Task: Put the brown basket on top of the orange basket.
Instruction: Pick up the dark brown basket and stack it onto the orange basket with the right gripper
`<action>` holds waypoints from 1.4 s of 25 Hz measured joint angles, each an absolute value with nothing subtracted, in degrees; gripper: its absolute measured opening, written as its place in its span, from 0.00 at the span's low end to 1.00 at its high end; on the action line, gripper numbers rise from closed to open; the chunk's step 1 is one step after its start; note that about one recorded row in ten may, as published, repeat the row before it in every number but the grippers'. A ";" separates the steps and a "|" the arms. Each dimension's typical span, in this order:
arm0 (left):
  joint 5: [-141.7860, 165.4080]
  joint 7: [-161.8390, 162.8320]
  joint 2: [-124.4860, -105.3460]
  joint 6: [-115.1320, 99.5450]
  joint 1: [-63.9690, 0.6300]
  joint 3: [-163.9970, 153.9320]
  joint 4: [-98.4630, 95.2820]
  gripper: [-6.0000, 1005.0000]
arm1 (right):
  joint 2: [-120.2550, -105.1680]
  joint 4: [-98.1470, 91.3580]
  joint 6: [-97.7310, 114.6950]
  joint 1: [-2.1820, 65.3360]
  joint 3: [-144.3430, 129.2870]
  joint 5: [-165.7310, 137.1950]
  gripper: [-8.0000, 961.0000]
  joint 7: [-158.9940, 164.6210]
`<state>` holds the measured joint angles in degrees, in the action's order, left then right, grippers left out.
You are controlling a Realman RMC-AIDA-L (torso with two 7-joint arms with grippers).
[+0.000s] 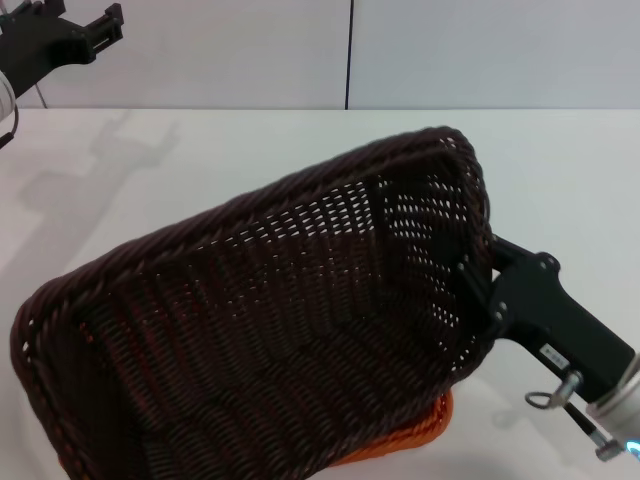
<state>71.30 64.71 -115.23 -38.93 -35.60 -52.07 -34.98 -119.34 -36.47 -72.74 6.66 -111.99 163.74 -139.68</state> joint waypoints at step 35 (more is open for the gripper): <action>70.75 64.19 -115.85 -38.76 -34.76 -47.50 -34.71 0.79 | -118.99 -27.11 -56.28 33.07 -111.63 162.91 0.16 -133.84</action>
